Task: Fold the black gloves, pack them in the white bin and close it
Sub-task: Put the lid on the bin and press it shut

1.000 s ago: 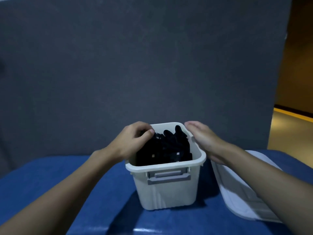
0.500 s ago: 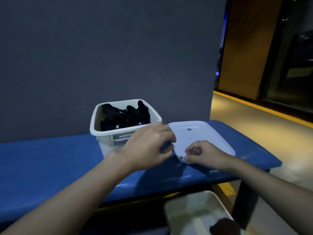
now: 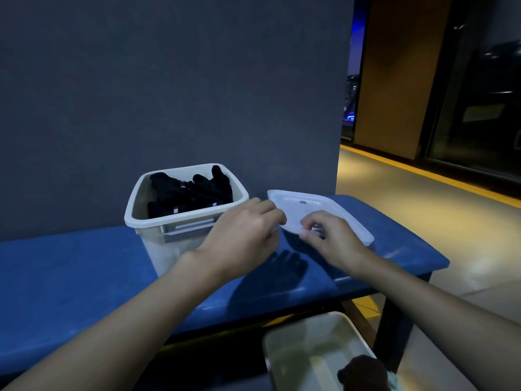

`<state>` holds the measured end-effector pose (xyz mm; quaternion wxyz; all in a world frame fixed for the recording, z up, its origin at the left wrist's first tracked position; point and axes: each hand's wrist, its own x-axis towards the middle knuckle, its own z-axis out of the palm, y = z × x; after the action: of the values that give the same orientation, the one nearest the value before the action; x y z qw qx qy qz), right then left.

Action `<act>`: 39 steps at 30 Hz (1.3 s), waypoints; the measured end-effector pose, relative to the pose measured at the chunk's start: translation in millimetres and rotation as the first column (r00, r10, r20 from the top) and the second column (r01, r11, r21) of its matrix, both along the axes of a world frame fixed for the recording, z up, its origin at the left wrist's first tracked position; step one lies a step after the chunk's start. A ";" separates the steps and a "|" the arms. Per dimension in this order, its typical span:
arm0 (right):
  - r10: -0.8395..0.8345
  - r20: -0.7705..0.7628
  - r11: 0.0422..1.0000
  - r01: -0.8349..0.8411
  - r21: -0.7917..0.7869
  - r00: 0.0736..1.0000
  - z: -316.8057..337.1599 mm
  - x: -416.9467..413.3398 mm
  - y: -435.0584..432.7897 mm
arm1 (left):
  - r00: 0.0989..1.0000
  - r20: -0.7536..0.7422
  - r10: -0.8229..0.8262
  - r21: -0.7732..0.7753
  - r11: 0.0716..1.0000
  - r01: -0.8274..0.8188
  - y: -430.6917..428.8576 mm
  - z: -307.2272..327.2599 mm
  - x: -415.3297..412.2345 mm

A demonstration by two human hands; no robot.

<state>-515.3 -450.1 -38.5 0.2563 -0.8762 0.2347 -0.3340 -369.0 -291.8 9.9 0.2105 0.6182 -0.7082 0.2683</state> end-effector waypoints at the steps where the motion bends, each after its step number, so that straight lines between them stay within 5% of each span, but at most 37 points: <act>1: -0.005 0.054 1.000 0.005 0.014 0.999 10.0 -0.7 0.5 | 0.999 -0.050 0.017 -0.019 1.000 -0.018 -1.1 5.6 -1.1; 8: -0.004 0.312 0.999 0.017 -0.038 0.950 78.2 -10.7 1.5 | 0.957 -0.270 0.111 -0.046 0.991 -0.128 -14.3 50.7 -4.4; 15: 0.082 0.536 0.997 -0.063 -0.053 0.841 134.3 1.8 26.8 | 0.881 -0.471 0.054 0.064 0.998 -0.026 -21.2 84.1 3.8; 22: 0.025 0.771 0.975 -0.184 0.120 0.636 168.7 38.4 50.5 | 0.835 -0.550 -0.024 0.027 0.999 0.046 -14.2 88.9 9.8; 27: -0.038 0.847 0.875 -0.391 0.284 0.530 171.2 58.1 65.0 | 0.849 -0.528 -0.018 -0.012 1.000 0.014 -7.0 87.6 13.1; 35: 0.131 0.775 0.726 -0.592 0.349 0.618 157.8 56.7 54.5 | 0.910 -0.391 0.140 0.053 0.990 -0.130 18.0 85.5 33.4; 39: 0.148 0.700 0.752 -0.539 0.379 0.698 140.0 65.8 47.5 | 0.922 -0.286 0.260 0.213 0.956 -0.203 37.4 90.9 44.5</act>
<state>-449.5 -402.6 101.5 0.6243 -0.6251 0.0447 -0.4664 -324.4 -254.4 100.8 0.2295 0.7487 -0.6090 0.1258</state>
